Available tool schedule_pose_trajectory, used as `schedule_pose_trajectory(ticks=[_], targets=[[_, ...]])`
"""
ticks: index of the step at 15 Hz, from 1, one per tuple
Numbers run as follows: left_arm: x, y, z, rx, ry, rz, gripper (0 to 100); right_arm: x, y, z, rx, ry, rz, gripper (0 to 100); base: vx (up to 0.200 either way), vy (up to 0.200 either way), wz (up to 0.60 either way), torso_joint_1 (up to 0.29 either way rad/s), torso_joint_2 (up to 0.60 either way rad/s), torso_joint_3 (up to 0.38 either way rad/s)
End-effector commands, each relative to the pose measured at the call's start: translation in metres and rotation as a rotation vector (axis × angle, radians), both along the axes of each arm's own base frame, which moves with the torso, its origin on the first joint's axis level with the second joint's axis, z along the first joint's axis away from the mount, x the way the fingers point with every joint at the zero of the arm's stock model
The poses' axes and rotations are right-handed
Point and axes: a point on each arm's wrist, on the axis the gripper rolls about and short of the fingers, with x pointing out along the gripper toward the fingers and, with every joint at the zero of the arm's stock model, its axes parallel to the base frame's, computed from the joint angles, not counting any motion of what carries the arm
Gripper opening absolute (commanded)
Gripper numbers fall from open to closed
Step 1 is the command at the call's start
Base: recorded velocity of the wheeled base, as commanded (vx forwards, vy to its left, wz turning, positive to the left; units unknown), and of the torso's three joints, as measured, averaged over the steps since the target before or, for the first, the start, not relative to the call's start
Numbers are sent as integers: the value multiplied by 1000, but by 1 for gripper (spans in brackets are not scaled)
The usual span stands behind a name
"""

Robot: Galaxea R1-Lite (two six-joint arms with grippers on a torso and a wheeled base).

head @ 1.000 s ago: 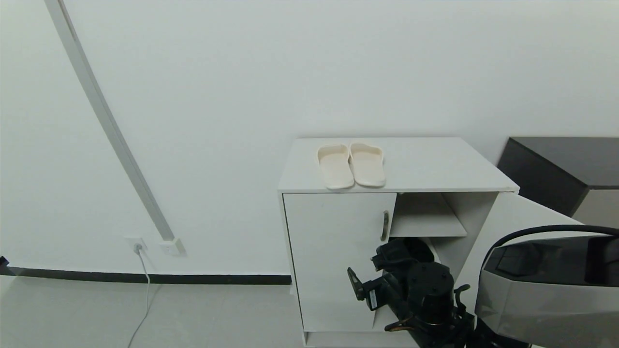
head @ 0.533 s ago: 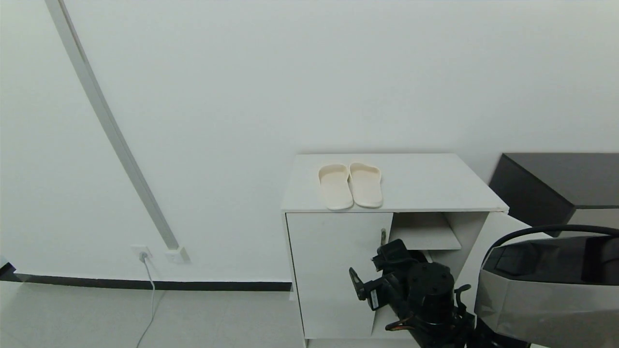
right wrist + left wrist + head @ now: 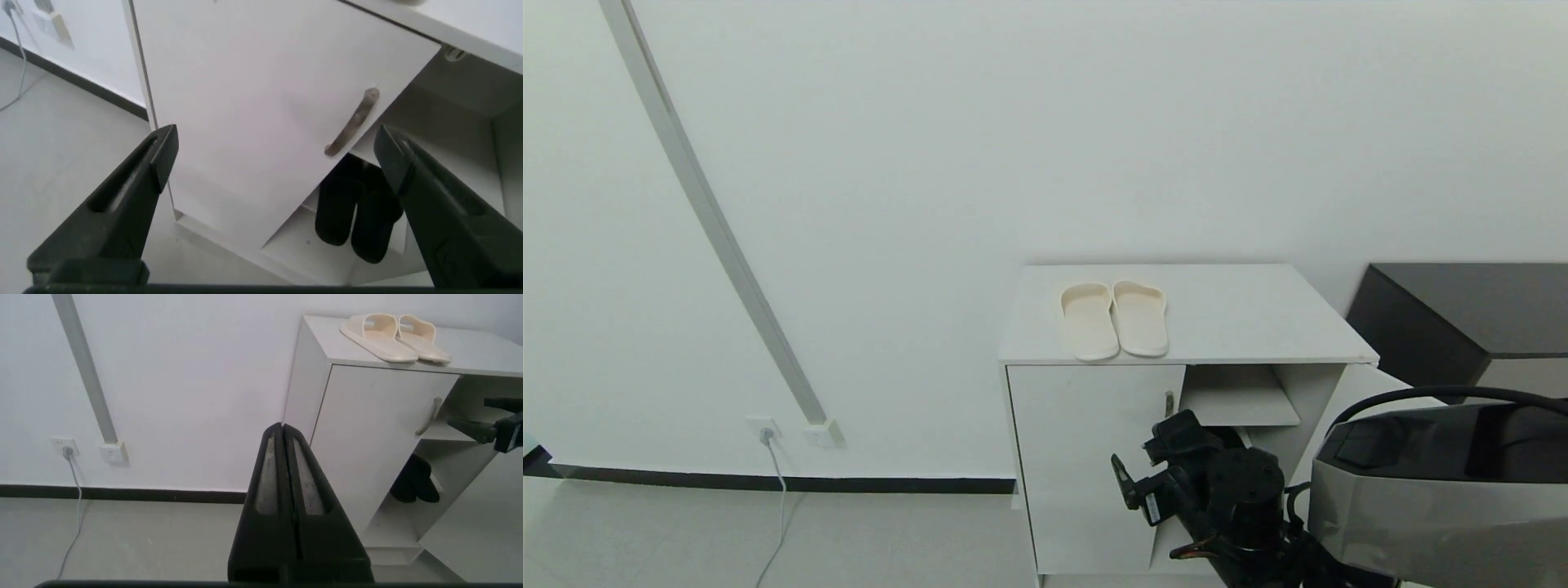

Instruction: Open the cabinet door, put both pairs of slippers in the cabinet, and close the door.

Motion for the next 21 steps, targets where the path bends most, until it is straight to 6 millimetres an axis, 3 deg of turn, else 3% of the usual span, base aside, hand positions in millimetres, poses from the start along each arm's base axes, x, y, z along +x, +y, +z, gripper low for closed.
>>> schedule_pose_trajectory(ticks=[1, 3, 7, 9, 13, 17, 21], targets=[[0, 0, 0, 0, 1, 0, 0, 1, 1, 9, 22, -23, -1, 100, 0, 0, 0, 0, 0, 0], [0, 0, 0, 0, 1, 0, 0, 4, 4, 22, 46, -32, -4, 100, 0, 0, 0, 0, 0, 0], [0, 0, 0, 0, 1, -1, 0, 8, 9, 77, 131, 21, -15, 100, 0, 0, 0, 0, 0, 0], [0, 0, 0, 1, 1, -1, 0, 10, 10, 115, 161, 98, -36, 100, 0, 0, 0, 0, 0, 0], [0, 0, 0, 0, 1, 2, 0, 21, 15, 158, 191, 173, -85, 100, 0, 0, 0, 0, 0, 0], [0, 0, 0, 0, 1, 2, 0, 23, 16, 181, 177, 249, -120, 100, 0, 0, 0, 0, 0, 0], [0, 0, 0, 1, 1, -1, 0, 33, 24, 183, 206, 242, -161, 100, 0, 0, 0, 0, 0, 0]])
